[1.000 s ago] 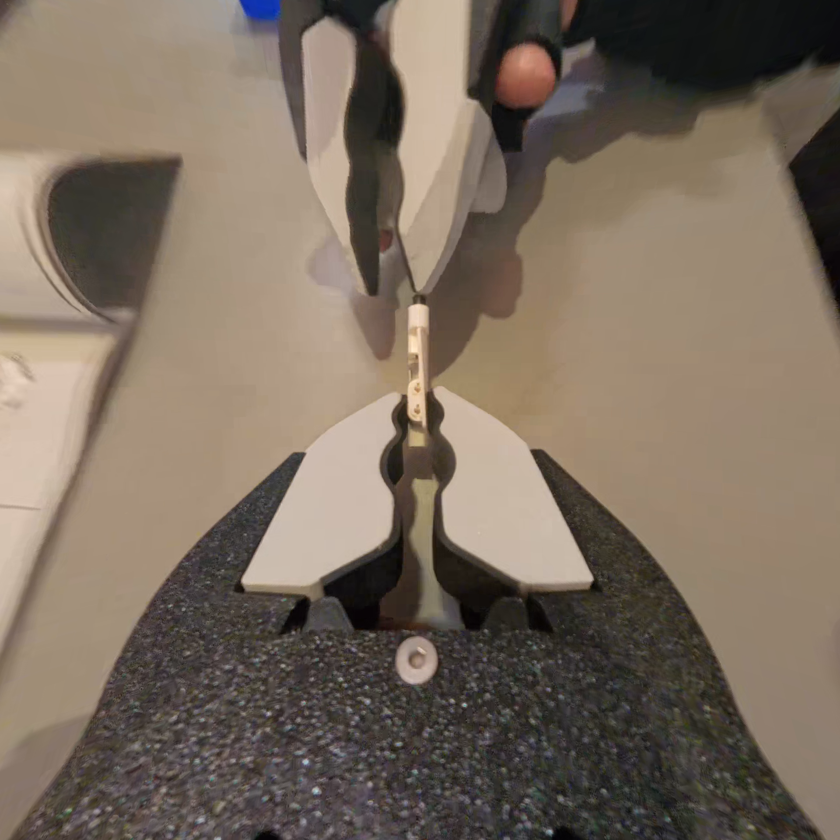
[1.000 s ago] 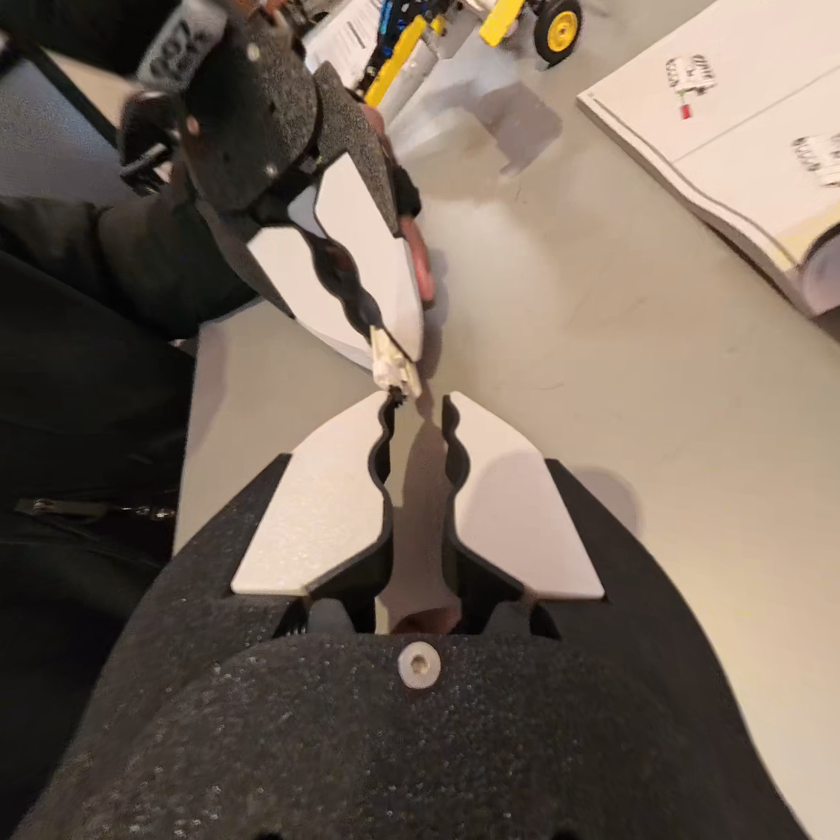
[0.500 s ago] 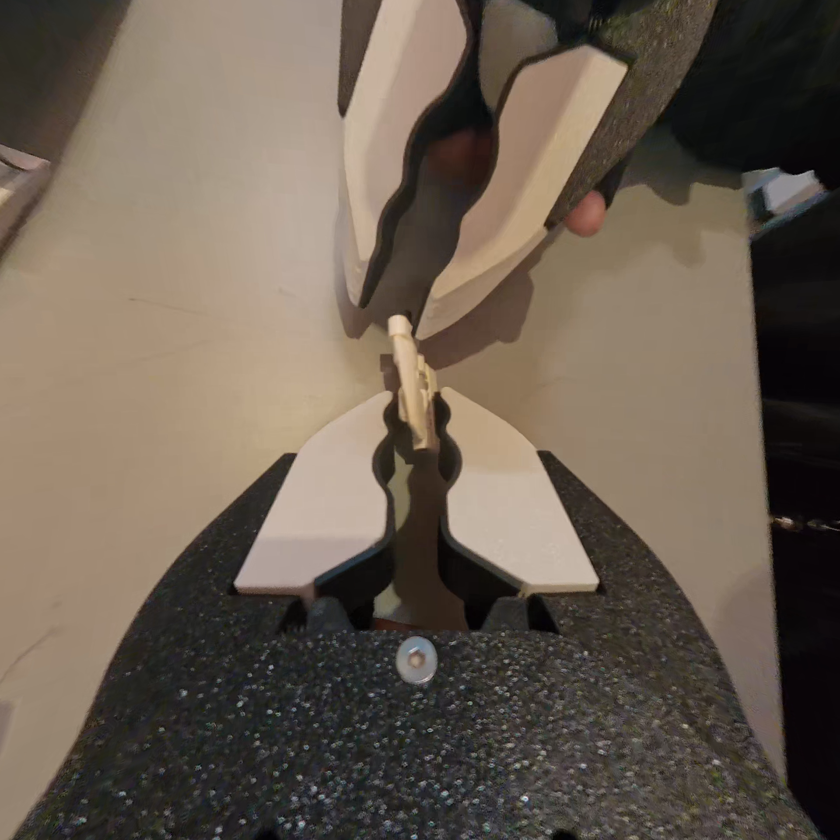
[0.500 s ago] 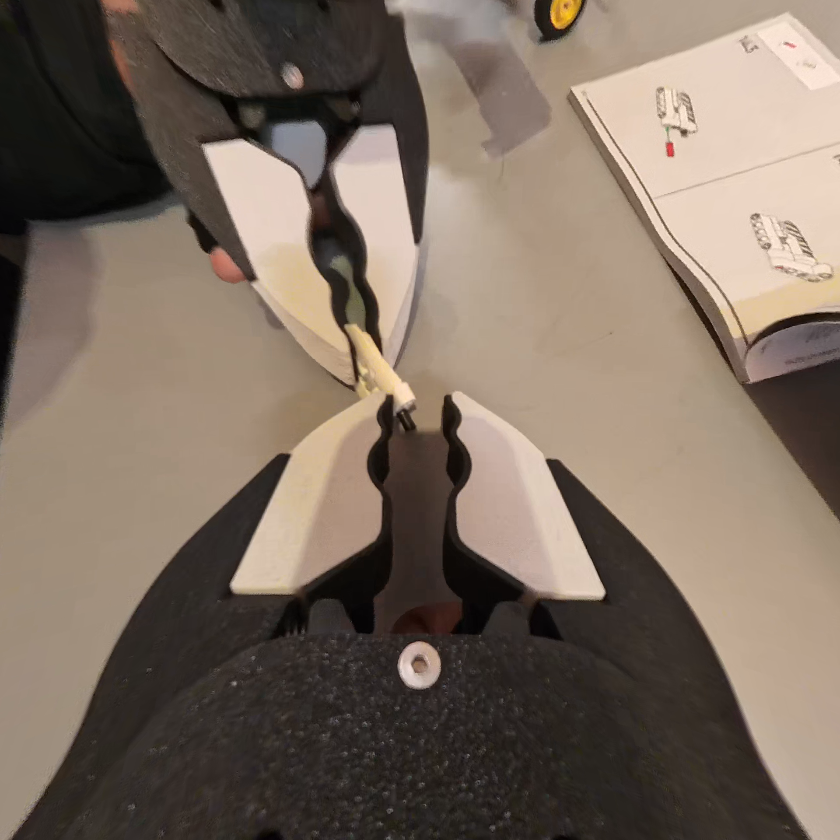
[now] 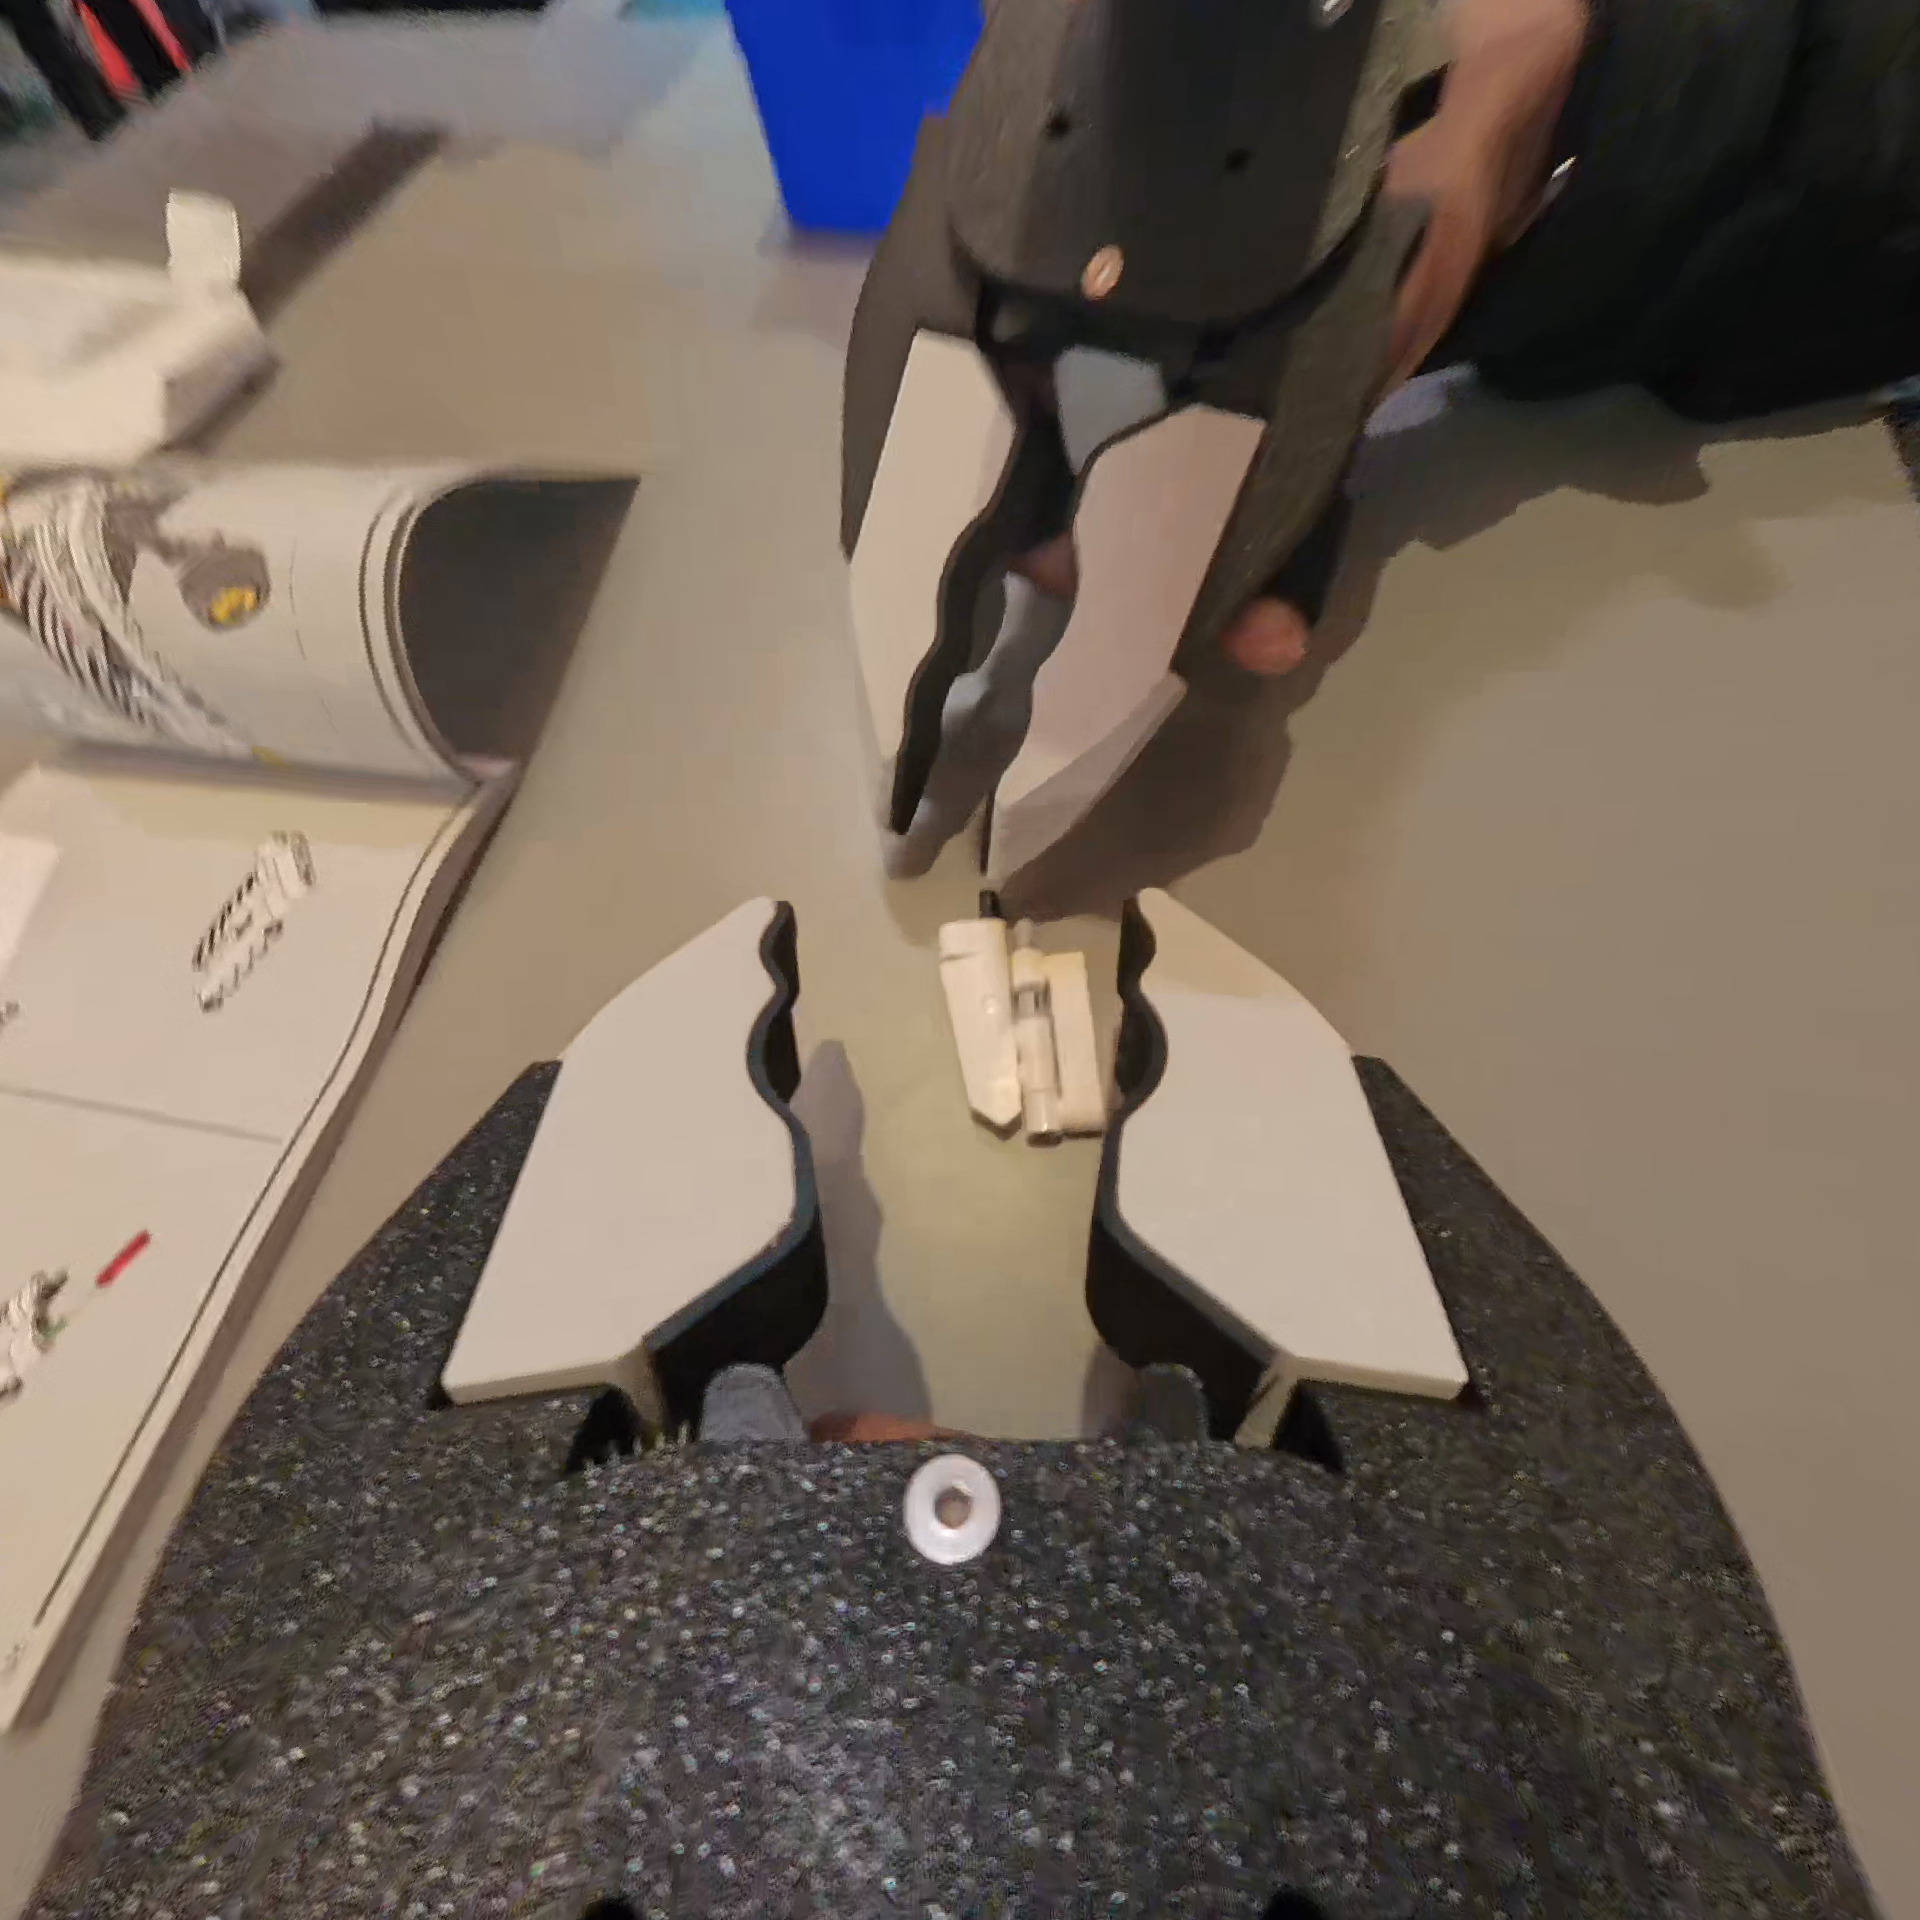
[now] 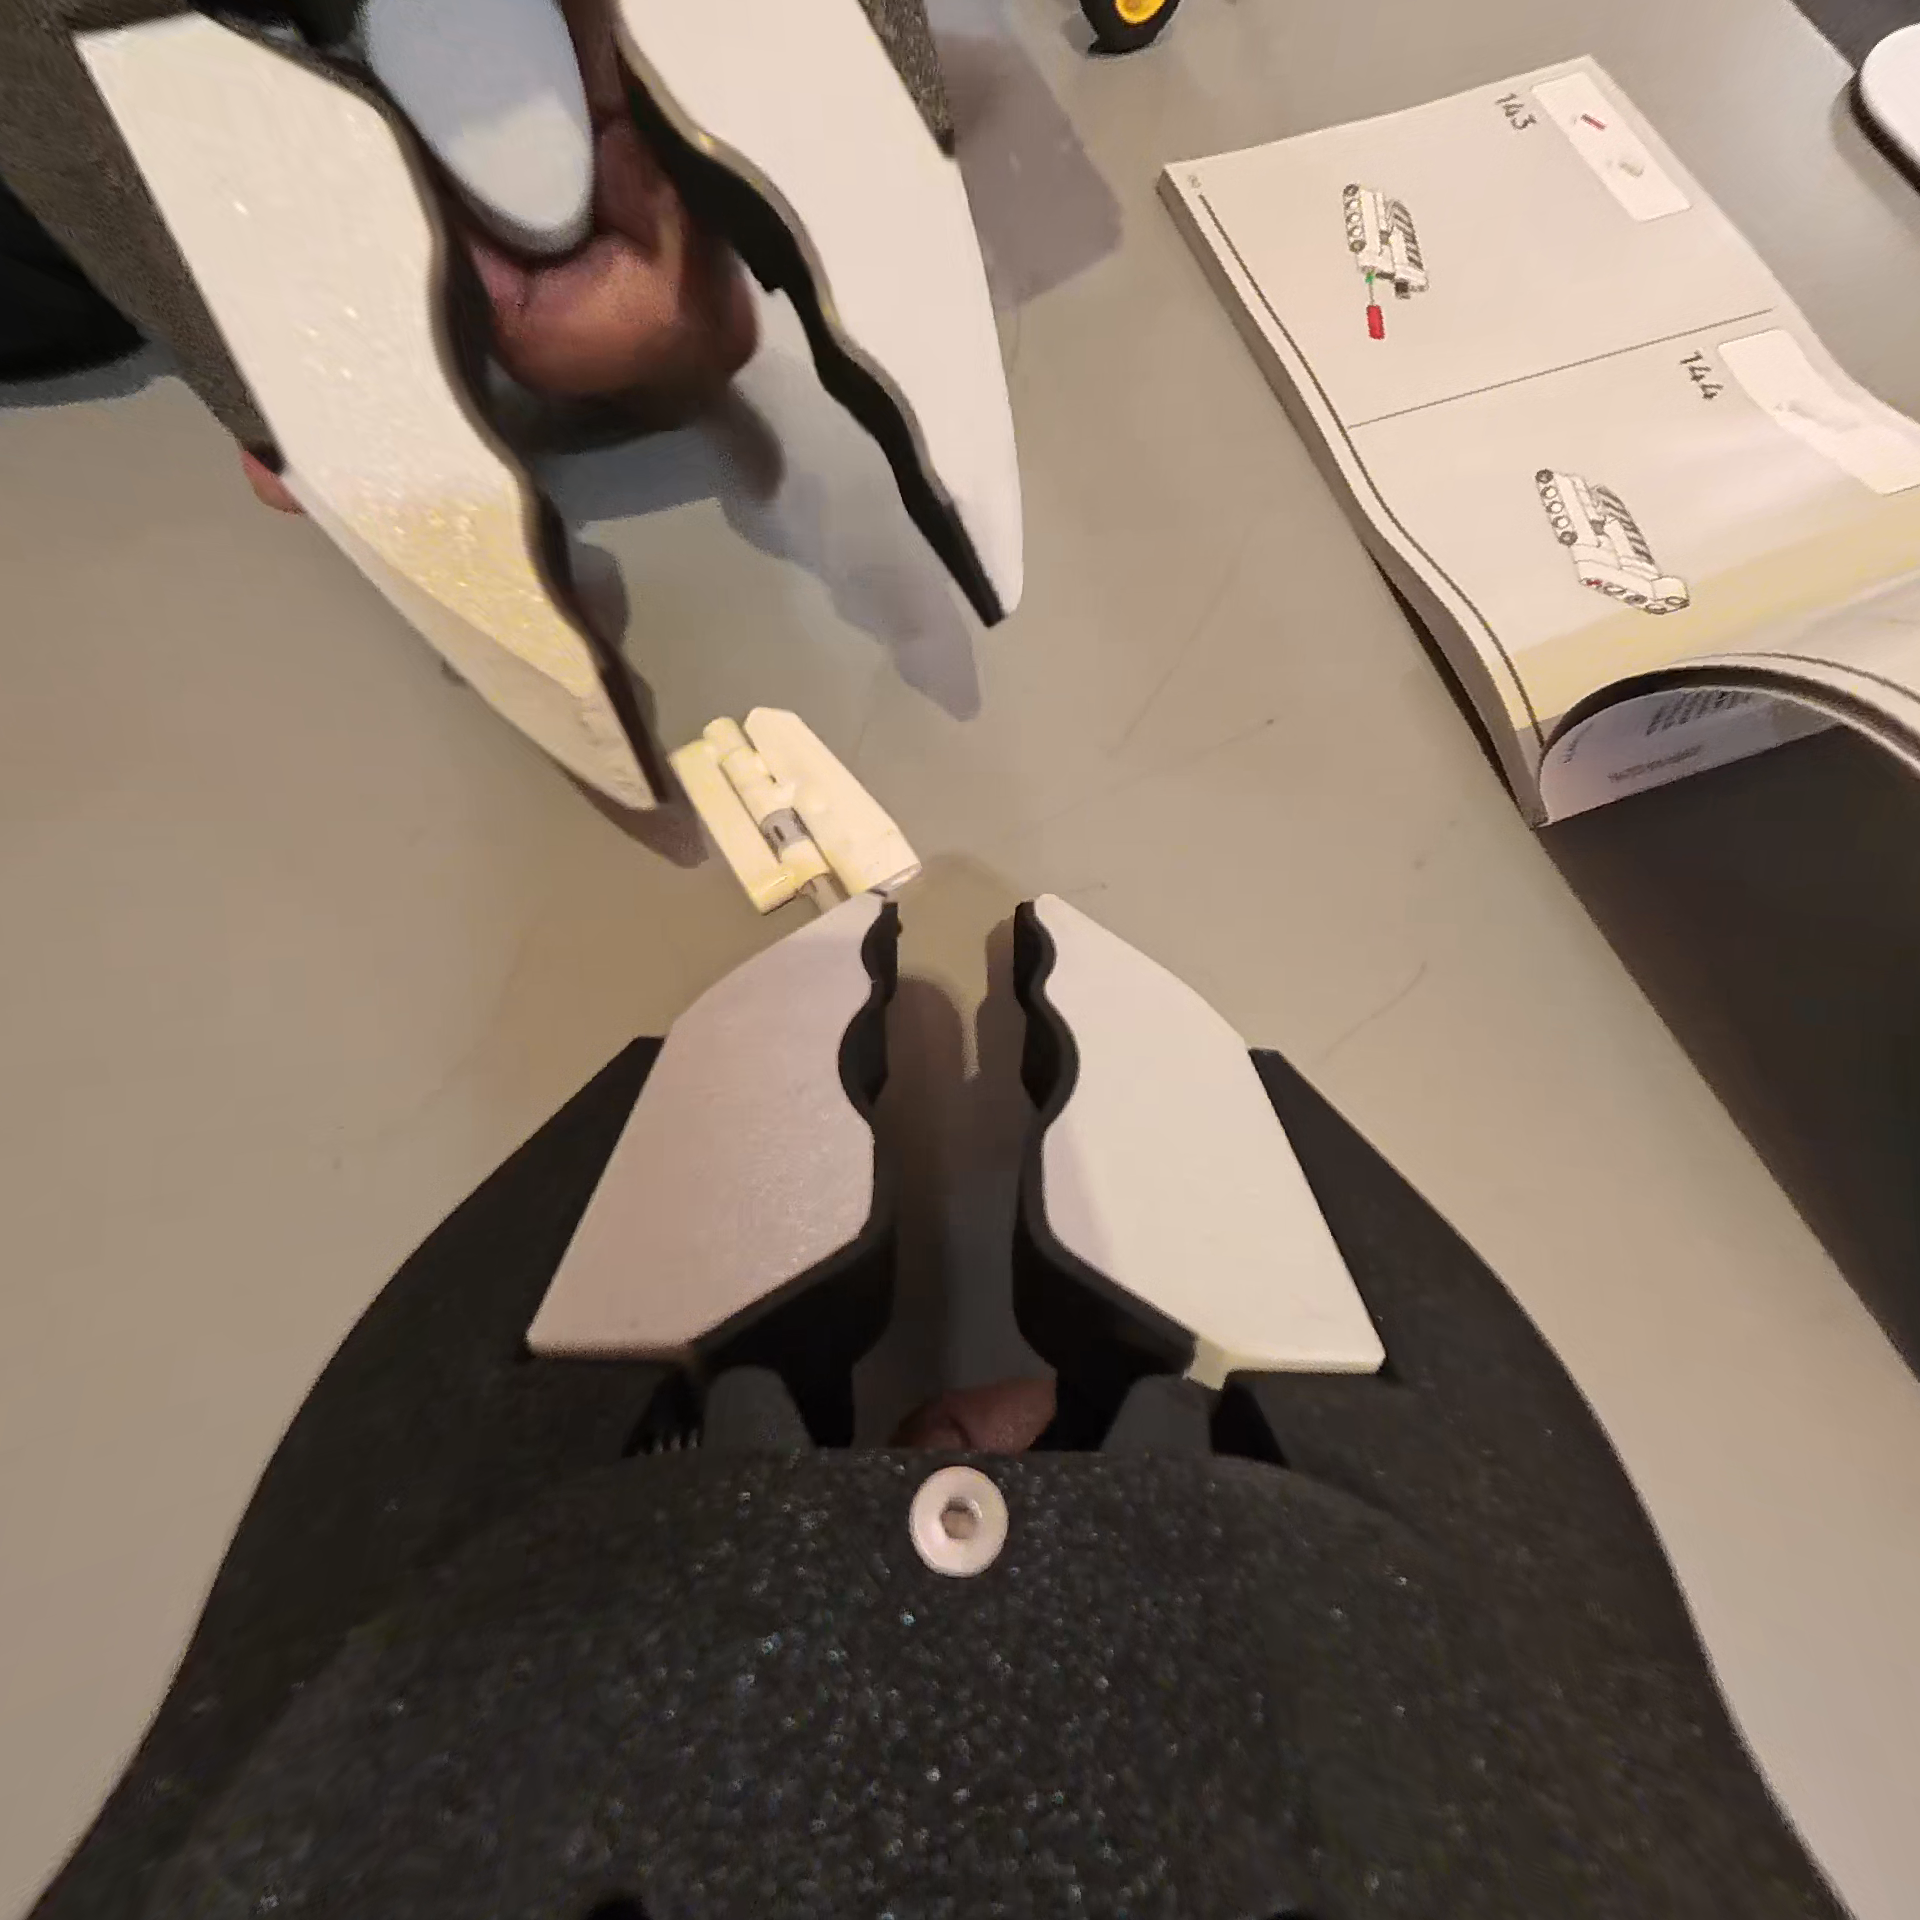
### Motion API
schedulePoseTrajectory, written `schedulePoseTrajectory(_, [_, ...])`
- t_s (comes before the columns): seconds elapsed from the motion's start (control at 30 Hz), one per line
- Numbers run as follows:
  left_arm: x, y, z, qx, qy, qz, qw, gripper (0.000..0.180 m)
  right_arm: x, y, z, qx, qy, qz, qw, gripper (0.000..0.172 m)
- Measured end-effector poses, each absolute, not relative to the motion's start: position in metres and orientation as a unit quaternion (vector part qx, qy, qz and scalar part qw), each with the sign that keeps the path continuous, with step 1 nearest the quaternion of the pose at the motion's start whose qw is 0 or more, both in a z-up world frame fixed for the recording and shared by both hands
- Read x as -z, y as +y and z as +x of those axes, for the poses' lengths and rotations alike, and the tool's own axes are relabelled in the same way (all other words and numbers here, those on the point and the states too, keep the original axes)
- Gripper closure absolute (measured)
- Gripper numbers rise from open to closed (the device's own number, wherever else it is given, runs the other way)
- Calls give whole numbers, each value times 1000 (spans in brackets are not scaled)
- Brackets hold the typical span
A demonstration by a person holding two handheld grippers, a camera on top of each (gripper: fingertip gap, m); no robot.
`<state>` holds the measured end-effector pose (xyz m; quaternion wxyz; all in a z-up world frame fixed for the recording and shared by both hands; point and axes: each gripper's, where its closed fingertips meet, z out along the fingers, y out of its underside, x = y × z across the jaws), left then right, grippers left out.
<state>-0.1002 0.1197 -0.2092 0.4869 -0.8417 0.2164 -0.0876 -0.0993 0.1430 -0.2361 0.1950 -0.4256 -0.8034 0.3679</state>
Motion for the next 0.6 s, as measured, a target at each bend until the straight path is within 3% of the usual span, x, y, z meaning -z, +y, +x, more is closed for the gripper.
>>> schedulePoseTrajectory(0.3, [189, 138, -96, 67, 185, -797, 571, 117, 240, 137, -93, -353, -823, -392, 210, 146])
schedulePoseTrajectory(0.6, [205, 126, -94, 82, 216, -825, 515, 117, 245, 130, -90, -342, -837, -378, 197, 140])
